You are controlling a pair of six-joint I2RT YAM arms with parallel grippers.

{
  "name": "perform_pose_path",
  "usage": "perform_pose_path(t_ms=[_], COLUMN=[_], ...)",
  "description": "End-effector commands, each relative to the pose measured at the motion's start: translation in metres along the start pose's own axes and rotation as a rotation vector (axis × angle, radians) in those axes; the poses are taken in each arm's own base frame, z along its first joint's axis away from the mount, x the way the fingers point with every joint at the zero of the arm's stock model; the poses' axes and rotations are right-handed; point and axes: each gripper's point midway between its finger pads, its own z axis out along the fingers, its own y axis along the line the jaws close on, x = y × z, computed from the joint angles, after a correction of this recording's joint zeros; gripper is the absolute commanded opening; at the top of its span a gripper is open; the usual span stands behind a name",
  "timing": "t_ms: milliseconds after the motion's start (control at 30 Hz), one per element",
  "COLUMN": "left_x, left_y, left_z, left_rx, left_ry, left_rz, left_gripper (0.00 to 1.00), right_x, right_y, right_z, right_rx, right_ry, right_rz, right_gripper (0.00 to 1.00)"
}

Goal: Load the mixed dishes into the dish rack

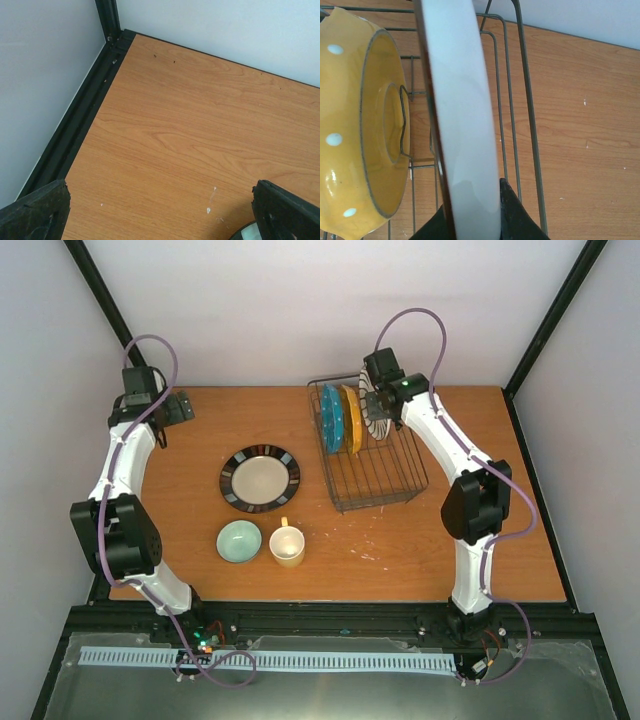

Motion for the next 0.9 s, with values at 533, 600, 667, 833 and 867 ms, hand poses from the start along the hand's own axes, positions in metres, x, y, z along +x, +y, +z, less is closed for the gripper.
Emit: perform_pose_path(t_ms=[533, 600, 667, 833, 867], left_x=[0.032, 0.032, 0.031, 0.029, 0.028], left_y=[-0.003, -0.004, -0.005, -0.008, -0.008], left_z=[-0.001, 0.000, 0.000, 0.000, 0.000], left_rx=[-0.053, -0.051, -0.046, -0.039, -0.039], left_ry=[0.087, 0.089, 0.088, 0.086, 0.086], left_rz=[0.065, 0.066, 0.069, 0.074, 0.076], left_gripper=[1.00, 1.00, 1.00, 1.00, 1.00], right_x=[0.051, 0.053, 0.053, 0.056, 0.058], right_y=[0.027, 0.021, 0.021, 0.030, 0.033], right_z=[0.035, 0.034, 0.035, 0.045, 0.048], right_rx=[0.061, 0.101, 0.105, 0.074, 0.062], right_ry=[0.088, 0.094, 0.095, 0.124, 0.137], right_rz=[-0.128, -0.123, -0.123, -0.132, -0.136], right_gripper=[0.03, 0.03, 0.03, 0.03, 0.03])
